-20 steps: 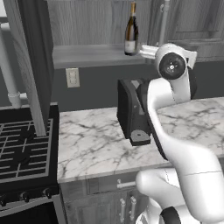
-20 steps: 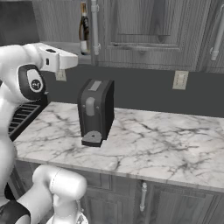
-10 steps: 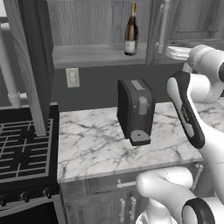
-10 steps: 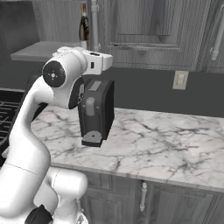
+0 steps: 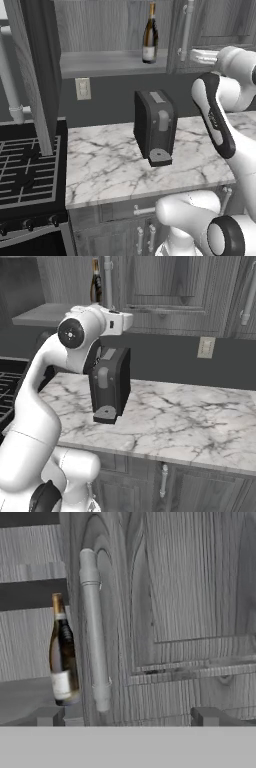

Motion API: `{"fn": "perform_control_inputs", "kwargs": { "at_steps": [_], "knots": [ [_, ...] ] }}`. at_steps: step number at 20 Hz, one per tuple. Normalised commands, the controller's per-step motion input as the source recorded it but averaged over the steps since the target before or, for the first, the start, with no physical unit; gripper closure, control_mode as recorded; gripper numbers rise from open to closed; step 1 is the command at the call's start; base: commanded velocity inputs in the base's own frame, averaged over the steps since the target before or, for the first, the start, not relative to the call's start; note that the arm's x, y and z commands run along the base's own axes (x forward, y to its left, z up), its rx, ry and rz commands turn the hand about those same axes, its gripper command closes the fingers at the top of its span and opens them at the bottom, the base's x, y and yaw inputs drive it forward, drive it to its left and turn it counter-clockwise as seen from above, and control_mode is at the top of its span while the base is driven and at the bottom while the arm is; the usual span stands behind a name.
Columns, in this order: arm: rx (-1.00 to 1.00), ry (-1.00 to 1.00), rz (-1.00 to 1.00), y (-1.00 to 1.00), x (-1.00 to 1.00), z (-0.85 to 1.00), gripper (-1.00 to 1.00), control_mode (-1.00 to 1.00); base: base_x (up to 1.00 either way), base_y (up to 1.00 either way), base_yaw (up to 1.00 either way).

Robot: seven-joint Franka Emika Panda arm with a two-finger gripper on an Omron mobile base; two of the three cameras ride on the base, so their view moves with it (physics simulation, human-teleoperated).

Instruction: Open the cabinet directly in front. Then move the wine and the mug to the dining counter with the candle on it.

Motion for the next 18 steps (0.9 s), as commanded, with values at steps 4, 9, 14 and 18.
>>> {"fn": "perform_control_inputs", "kwargs": {
  "at_steps": [4,9,14,18],
  "knots": [
    [-0.08,0.16,0.0,0.39,0.19,0.0,-1.0,-1.0,0.0,0.0,0.0],
    [-0.05,0.18,0.0,0.12,0.22,0.0,-1.0,-1.0,0.0,0.0,0.0],
    [0.0,0.02,0.0,0.0,0.04,0.0,-1.0,-1.0,0.0,0.0,0.0],
    [0.0,0.02,0.0,0.0,0.37,0.0,-1.0,-1.0,0.0,0.0,0.0]
  ]
}}
